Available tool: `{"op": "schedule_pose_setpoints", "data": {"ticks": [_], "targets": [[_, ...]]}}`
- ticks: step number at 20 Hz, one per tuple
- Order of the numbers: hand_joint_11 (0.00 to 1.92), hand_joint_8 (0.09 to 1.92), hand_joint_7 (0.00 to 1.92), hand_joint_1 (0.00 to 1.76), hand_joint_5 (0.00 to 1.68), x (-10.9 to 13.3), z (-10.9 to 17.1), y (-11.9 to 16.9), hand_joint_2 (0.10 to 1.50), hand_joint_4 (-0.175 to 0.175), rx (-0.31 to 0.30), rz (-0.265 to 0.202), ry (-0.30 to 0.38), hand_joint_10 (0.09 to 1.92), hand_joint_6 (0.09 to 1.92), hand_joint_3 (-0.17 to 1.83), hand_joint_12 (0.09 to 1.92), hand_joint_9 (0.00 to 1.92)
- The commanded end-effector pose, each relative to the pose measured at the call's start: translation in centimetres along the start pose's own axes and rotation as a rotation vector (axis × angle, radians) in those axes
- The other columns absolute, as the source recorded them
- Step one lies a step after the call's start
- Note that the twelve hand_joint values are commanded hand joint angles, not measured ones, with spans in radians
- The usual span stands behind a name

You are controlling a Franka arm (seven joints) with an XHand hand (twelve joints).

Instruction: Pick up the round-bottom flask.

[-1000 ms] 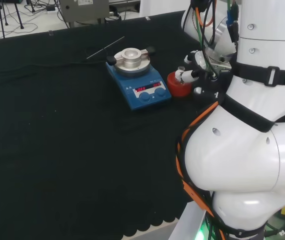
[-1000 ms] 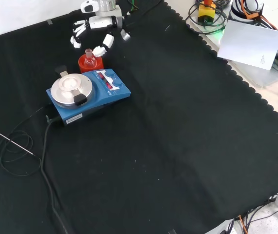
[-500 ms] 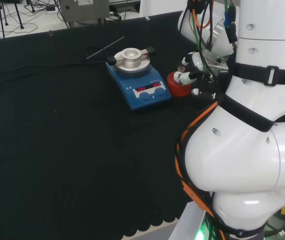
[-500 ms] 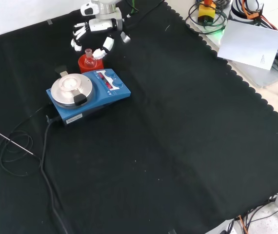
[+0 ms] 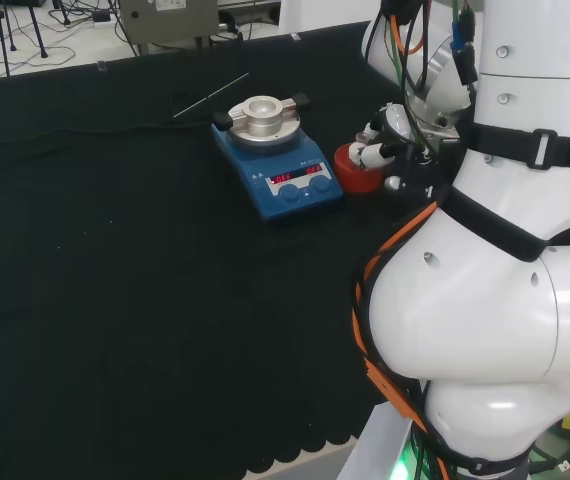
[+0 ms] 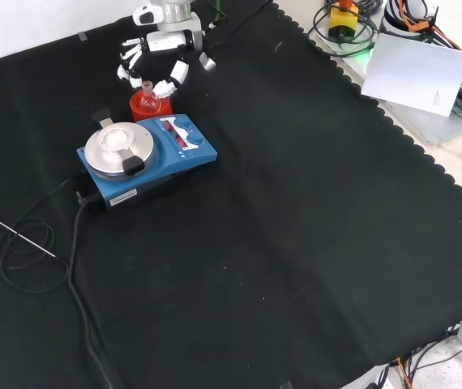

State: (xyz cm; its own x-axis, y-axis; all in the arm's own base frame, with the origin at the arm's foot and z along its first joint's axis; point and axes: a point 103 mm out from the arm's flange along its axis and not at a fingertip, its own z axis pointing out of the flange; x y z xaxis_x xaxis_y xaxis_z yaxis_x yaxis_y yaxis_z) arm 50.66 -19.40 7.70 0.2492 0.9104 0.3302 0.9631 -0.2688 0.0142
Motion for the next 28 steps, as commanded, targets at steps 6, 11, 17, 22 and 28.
{"op": "schedule_pose_setpoints", "data": {"ticks": [6,11,17,22,28], "targets": [[0.05,0.72,0.4,0.92,0.81,0.64,0.36,0.1,0.7,-0.124,-0.031,0.024,-0.049,0.73,0.79,0.69,1.39,0.57],[0.05,0.72,0.4,0.92,0.81,0.83,0.38,0.38,0.7,-0.124,-0.04,0.036,-0.064,0.73,0.8,0.69,1.39,0.57],[0.07,0.73,0.41,0.93,0.87,1.14,0.38,0.42,0.72,-0.13,-0.059,0.041,-0.073,0.73,0.83,0.7,1.39,0.58],[0.1,0.74,0.43,1.02,0.93,0.96,0.29,0.5,1.06,0.083,-0.056,0.045,-0.072,0.73,1.08,0.15,1.39,0.6],[0.1,0.74,0.43,1.02,0.93,1.02,0.23,0.43,1.1,0.094,-0.067,0.042,-0.079,0.72,1.1,0.09,1.38,0.61]]}}
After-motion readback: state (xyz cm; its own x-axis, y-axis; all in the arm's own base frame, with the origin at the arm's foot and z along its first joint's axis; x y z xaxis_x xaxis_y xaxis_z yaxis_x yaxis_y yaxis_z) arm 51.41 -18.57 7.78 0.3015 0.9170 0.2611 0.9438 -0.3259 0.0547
